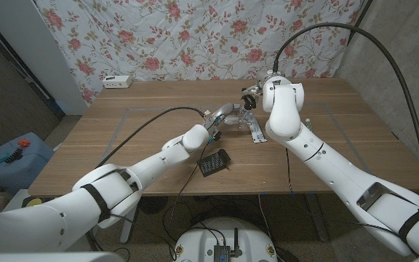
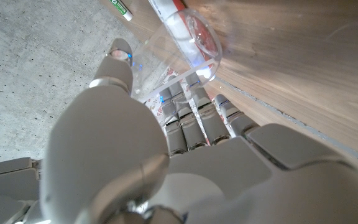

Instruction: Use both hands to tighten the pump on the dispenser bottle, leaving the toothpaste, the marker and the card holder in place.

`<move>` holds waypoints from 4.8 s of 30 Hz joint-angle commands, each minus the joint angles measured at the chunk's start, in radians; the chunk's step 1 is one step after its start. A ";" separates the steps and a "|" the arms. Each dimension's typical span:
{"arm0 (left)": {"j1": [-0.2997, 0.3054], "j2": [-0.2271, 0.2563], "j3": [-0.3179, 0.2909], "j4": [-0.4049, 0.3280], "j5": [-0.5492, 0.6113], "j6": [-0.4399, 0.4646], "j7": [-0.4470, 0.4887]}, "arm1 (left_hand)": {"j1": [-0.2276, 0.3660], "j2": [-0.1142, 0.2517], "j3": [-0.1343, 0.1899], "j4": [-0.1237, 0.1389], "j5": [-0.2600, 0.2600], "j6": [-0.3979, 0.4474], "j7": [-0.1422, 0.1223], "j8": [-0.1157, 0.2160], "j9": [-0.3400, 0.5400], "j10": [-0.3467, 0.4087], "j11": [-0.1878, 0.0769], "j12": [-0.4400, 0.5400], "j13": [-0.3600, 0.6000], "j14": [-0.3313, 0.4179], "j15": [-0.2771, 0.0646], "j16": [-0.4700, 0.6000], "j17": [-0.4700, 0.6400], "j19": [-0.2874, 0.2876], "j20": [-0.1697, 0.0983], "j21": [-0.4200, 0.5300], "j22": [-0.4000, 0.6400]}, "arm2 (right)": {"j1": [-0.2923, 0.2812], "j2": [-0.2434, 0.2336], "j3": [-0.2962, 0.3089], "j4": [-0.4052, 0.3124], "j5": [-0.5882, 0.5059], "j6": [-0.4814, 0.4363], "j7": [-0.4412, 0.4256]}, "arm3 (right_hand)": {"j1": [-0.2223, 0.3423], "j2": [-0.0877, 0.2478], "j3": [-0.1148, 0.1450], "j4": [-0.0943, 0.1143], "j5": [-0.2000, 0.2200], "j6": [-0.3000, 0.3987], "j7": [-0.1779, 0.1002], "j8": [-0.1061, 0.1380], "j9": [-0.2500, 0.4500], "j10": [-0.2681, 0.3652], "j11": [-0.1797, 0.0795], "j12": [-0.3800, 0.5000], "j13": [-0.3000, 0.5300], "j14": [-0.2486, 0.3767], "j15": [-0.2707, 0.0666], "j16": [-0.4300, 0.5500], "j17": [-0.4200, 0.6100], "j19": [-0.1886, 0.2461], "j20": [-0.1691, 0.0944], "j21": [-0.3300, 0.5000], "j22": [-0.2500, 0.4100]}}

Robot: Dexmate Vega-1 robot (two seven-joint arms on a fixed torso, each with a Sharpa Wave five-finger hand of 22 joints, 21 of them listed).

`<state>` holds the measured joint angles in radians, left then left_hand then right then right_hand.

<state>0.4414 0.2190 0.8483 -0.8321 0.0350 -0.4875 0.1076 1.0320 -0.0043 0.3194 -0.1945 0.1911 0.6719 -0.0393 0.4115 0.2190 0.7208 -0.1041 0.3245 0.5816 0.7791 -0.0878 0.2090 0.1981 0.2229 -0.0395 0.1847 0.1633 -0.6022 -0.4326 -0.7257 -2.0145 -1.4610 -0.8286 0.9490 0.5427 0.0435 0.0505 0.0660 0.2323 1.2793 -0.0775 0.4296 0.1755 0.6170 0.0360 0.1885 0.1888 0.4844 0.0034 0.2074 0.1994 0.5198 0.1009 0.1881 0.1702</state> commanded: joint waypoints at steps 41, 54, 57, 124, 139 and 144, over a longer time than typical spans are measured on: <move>0.026 0.021 -0.007 -0.059 0.014 0.012 0.004 | -0.058 0.121 0.050 0.042 0.008 0.130 -0.032 0.007 0.003 0.053 -0.040 0.004 0.005 0.008 -0.076 0.001 0.004 0.005 -0.054 0.000 0.003 | -0.050 -0.317 0.183 -0.202 0.489 0.251 -0.208 | -0.026 -0.049 -0.111 -0.006 0.119 -0.548 -0.028 -0.238 0.034 -0.294 0.004 -0.008 0.011 -0.246 0.044 -0.017 0.008 -0.177 -0.003 -0.005 0.001; 0.042 0.035 -0.011 -0.094 0.018 0.026 0.007 | -0.059 0.121 0.051 0.043 0.008 0.128 -0.032 0.007 0.003 0.051 -0.040 0.003 0.005 0.007 -0.075 0.000 0.004 0.004 -0.053 0.000 0.003 | -0.037 -0.443 0.207 -0.212 0.679 0.331 -0.279 | 0.120 -0.026 -0.077 -0.085 0.134 -0.694 -0.144 -0.240 0.038 -0.433 -0.020 -0.009 0.014 -0.384 0.046 -0.023 0.005 -0.240 0.003 -0.004 0.001; 0.046 0.039 -0.013 -0.106 0.020 0.031 0.009 | -0.058 0.121 0.051 0.042 0.008 0.128 -0.033 0.007 0.003 0.052 -0.041 0.003 0.005 0.007 -0.077 0.000 0.003 0.005 -0.052 0.000 0.003 | -0.035 -0.462 0.205 -0.215 0.698 0.341 -0.297 | 0.135 -0.019 -0.071 -0.092 0.136 -0.699 -0.145 -0.238 0.038 -0.447 -0.025 -0.010 0.014 -0.397 0.042 -0.023 0.005 -0.251 -0.005 -0.006 0.001; 0.016 0.014 -0.002 -0.072 0.022 0.051 -0.009 | -0.064 0.122 0.054 0.044 0.007 0.132 -0.033 0.007 0.003 0.059 -0.041 0.003 0.007 0.008 -0.077 -0.001 0.004 0.003 -0.049 0.000 0.003 | -0.023 -0.525 0.213 0.115 0.986 0.921 -0.685 | 0.742 -0.025 0.039 -0.216 0.235 -0.429 -0.147 -0.172 0.019 -0.652 -0.206 -0.010 0.006 -0.606 0.021 -0.016 0.014 -0.342 -0.090 -0.006 -0.002; -0.017 -0.018 0.009 0.011 0.012 0.010 -0.014 | -0.063 0.122 0.055 0.042 0.008 0.133 -0.034 0.007 0.003 0.060 -0.041 0.002 0.008 0.010 -0.078 -0.001 0.004 0.004 -0.048 0.000 0.003 | 0.032 -0.499 0.176 0.165 0.964 0.925 -0.644 | 0.733 -0.025 0.035 -0.207 0.235 -0.473 -0.147 -0.204 0.012 -0.676 -0.196 -0.006 0.006 -0.616 0.027 -0.011 0.016 -0.344 -0.085 -0.003 -0.002; -0.023 -0.025 0.012 0.029 0.010 0.000 -0.015 | -0.063 0.122 0.055 0.042 0.008 0.132 -0.035 0.006 0.003 0.059 -0.040 0.002 0.008 0.009 -0.077 -0.001 0.003 0.003 -0.047 0.000 0.003 | 0.039 -0.496 0.169 0.165 0.961 0.916 -0.631 | 0.729 -0.025 0.033 -0.204 0.234 -0.484 -0.147 -0.211 0.011 -0.677 -0.197 -0.005 0.006 -0.613 0.028 -0.008 0.016 -0.343 -0.082 -0.003 -0.002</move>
<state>0.4362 0.2117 0.8537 -0.8484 0.0511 -0.4632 0.0953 1.0320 -0.0043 0.3210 -0.1961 0.1911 0.6713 -0.0387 0.4162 0.2209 0.7311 -0.1001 0.3221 0.5857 0.7789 -0.0873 0.2088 0.1991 0.2229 -0.0395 0.1847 0.1633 -0.5901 -0.9404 -0.5356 -1.8656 -0.4872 0.0975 0.2883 1.2767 0.0186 0.0826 -0.1420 0.4606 0.8051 -0.2233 0.2216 0.1859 -0.0561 -0.1586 0.1810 0.1954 -0.1240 0.0303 0.1927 0.2119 0.1758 0.0125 0.1845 0.1678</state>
